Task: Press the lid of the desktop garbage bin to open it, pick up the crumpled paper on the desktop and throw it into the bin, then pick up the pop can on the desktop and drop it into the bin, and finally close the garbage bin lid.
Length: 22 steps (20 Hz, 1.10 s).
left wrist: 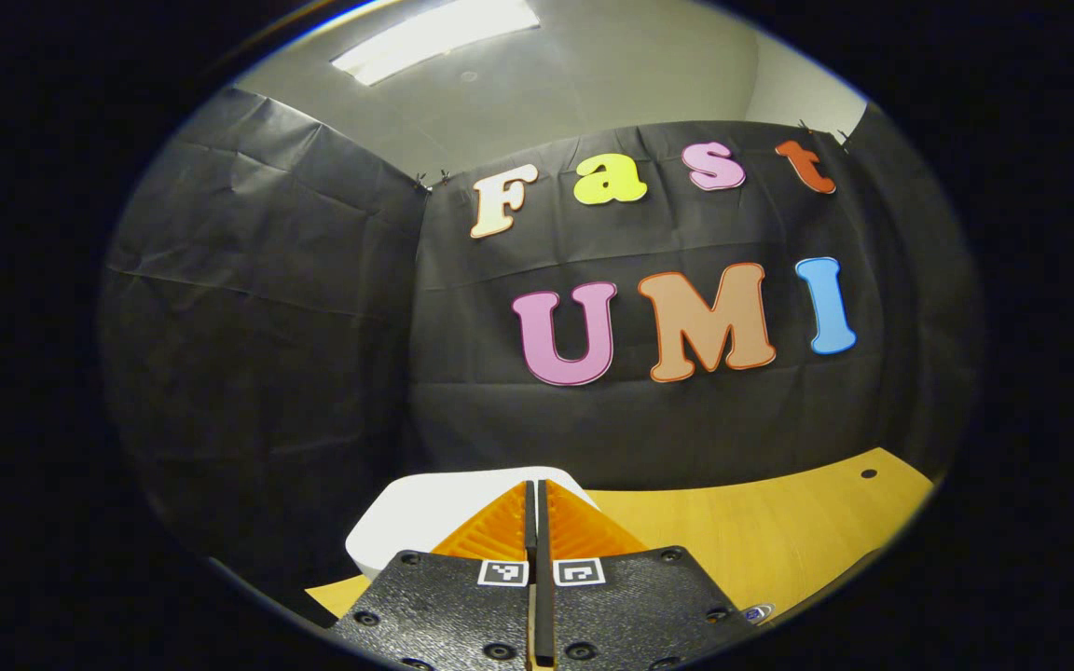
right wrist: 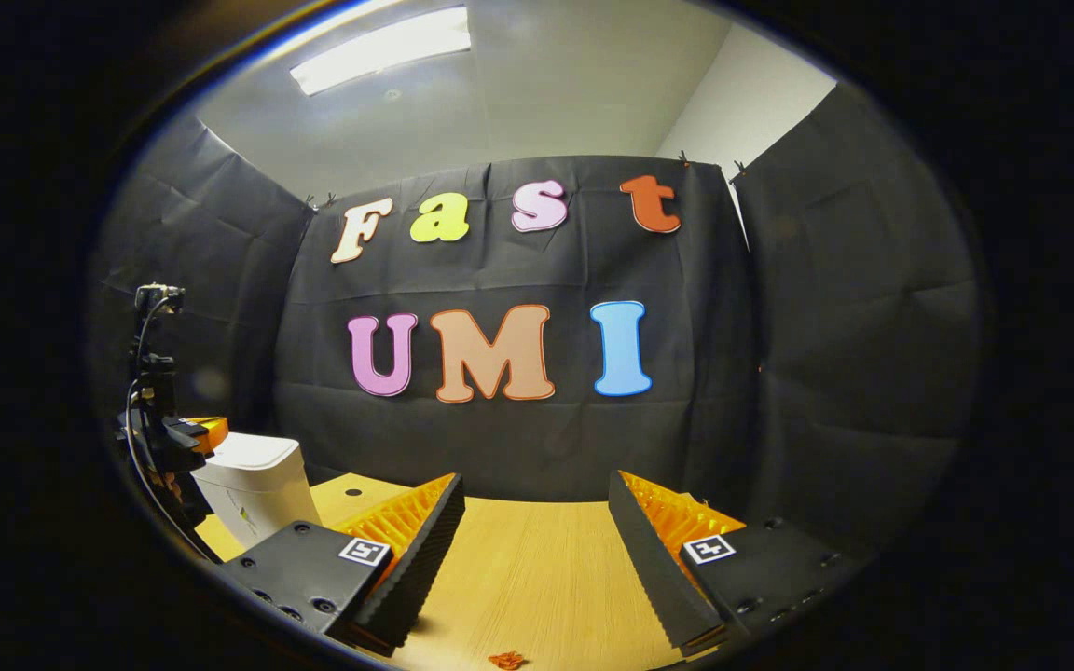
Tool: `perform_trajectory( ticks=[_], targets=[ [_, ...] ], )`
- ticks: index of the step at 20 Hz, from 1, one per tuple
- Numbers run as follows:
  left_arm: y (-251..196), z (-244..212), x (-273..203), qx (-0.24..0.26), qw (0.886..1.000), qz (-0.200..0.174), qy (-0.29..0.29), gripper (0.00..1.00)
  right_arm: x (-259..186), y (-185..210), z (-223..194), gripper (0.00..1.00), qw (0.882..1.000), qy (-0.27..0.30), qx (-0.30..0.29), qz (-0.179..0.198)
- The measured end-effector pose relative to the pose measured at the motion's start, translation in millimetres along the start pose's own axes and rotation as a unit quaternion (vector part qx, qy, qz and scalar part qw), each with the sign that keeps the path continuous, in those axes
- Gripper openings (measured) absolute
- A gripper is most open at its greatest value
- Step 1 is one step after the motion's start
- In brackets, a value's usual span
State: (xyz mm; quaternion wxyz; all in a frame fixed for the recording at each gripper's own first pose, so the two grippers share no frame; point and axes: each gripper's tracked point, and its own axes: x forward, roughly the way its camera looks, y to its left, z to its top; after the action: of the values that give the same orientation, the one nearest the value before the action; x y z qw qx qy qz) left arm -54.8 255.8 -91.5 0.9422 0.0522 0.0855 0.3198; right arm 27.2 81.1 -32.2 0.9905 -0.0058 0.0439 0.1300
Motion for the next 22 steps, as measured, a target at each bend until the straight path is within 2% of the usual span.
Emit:
perform_trajectory(
  ticks=[5,7,9,10,12,13,17,19,22],
  targets=[
    [25.6,-36.1,6.8,0.022,0.999,0.031,0.026,0.0,-0.1,5.3,-1.9,0.98,1.0,0.003,-0.005,0.001],
    [29.3,-57.1,6.8,0.014,0.998,0.033,0.058,0.0,2.0,6.6,-1.4,0.98,1.0,0.004,-0.009,0.0],
    [25.9,-45.7,6.5,0.017,0.999,0.025,0.018,0.0,6.5,10.0,-3.2,0.98,1.0,0.007,-0.014,0.002],
    [28.8,-52.5,7.3,0.012,0.999,0.029,0.025,0.0,7.2,13.0,-4.0,0.98,1.0,0.01,-0.015,0.006],
    [30.3,-51.2,8.2,-0.049,0.998,0.027,0.012,0.0,9.4,18.1,-7.1,0.98,1.0,0.014,-0.02,0.008],
    [27.3,-49.9,9.0,-0.056,0.998,0.022,0.009,0.0,10.2,18.4,-7.1,0.98,1.0,0.012,-0.022,0.008],
    [27.6,-42.9,8.0,-0.003,1.0,0.024,-0.006,0.0,12.8,31.5,1.1,0.98,0.999,0.0,-0.024,0.025],
    [29.4,-38.0,6.0,-0.01,1.0,0.028,0.006,0.0,12.8,31.1,8.0,0.99,0.999,-0.011,-0.028,0.028],
    [30.1,-8.0,4.1,-0.026,0.999,0.025,-0.025,0.0,14.5,31.2,8.2,0.99,0.999,-0.012,-0.03,0.032]
  ],
)
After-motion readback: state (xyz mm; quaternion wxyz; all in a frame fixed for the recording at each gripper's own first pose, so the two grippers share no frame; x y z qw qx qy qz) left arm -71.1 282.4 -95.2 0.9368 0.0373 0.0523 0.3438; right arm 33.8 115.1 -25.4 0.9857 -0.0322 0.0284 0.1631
